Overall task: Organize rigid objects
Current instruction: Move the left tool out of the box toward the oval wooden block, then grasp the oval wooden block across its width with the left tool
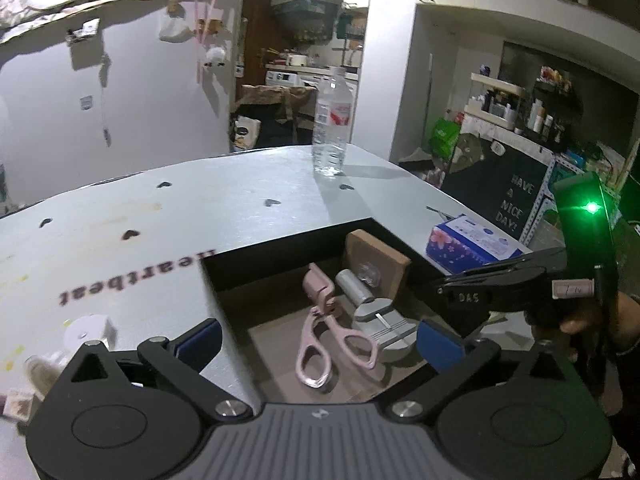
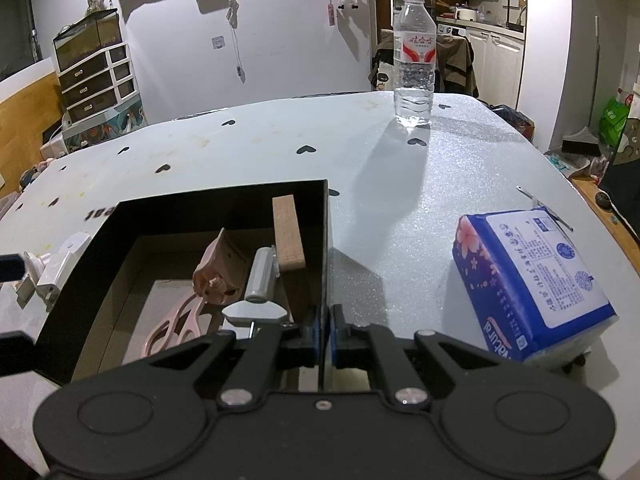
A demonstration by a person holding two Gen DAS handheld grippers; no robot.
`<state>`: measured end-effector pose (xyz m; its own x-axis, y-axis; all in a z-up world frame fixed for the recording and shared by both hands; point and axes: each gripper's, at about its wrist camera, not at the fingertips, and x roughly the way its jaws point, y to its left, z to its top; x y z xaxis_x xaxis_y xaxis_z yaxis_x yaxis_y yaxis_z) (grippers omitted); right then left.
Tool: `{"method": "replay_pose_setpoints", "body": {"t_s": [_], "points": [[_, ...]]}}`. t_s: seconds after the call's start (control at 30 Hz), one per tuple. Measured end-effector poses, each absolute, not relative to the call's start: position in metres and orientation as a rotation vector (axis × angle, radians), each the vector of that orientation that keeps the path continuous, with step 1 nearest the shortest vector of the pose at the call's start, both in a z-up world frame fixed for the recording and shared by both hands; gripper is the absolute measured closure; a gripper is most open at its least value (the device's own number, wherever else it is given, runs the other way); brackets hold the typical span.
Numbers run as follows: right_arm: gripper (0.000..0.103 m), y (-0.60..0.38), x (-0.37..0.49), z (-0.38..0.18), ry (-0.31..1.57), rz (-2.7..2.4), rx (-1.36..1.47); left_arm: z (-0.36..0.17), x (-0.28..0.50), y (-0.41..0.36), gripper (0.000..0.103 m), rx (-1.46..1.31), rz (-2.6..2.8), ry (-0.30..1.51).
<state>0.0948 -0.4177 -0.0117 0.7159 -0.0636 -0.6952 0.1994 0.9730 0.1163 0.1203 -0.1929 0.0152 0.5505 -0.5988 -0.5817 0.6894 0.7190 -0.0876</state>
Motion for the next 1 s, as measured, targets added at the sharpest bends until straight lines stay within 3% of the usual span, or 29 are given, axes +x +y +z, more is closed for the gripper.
{"method": "replay_pose_setpoints", "body": {"t_s": [0.53, 1.0], "points": [[0.098, -0.417, 0.094, -0.011, 0.759, -0.146, 0.182, 0.008, 0.106, -0.059, 0.000, 0.038, -0.468, 0.555], [0.098, -0.415, 0.093, -0.012, 0.748, -0.151, 0.183, -0.019, 0.137, 0.049, 0.000, -0.040, -0.102, 0.587]]}}
